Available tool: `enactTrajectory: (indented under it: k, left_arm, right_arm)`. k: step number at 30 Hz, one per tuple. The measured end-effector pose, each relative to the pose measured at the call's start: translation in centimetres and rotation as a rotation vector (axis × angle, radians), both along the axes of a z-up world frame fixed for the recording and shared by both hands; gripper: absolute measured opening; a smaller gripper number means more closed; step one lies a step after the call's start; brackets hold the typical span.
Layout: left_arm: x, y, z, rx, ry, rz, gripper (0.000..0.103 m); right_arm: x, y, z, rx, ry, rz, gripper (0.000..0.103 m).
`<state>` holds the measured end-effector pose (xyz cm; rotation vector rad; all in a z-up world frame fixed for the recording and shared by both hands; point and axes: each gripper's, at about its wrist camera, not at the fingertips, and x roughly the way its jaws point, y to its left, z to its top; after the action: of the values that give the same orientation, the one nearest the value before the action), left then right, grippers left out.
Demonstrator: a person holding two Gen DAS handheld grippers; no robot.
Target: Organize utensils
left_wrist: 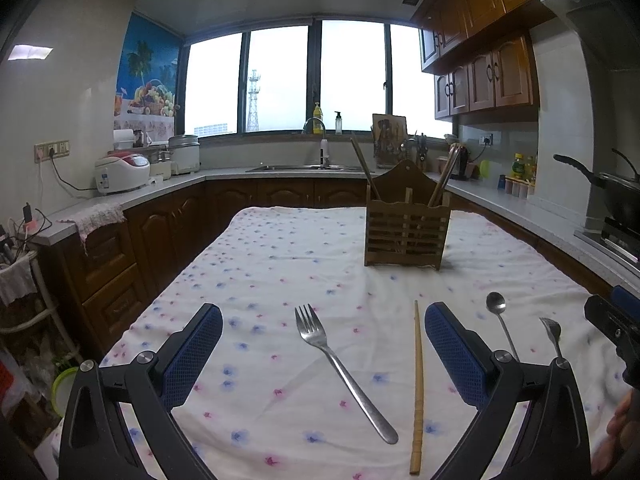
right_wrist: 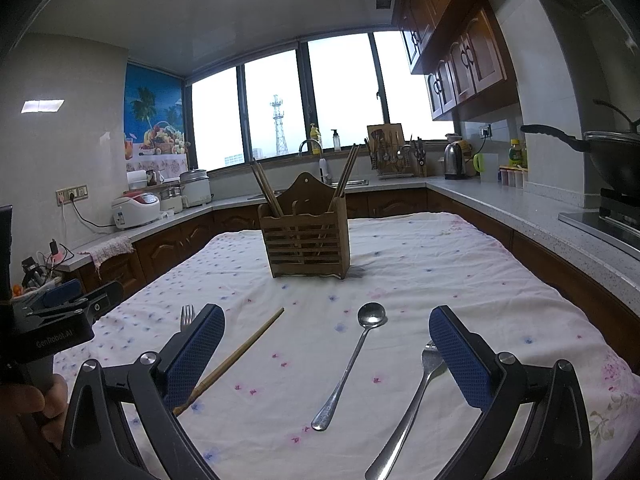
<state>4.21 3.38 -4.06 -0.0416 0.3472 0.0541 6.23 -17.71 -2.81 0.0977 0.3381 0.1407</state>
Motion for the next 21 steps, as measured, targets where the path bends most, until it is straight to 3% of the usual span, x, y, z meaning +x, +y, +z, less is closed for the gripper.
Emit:
enactTrajectory:
  k: [21]
  left_arm:
    - [0.11,-0.22,0.12,0.001,0.004,-0.005,0.102]
  right_arm:
    - [0.01,0.16,-0.02,0.003,0.003,0.001,0.103]
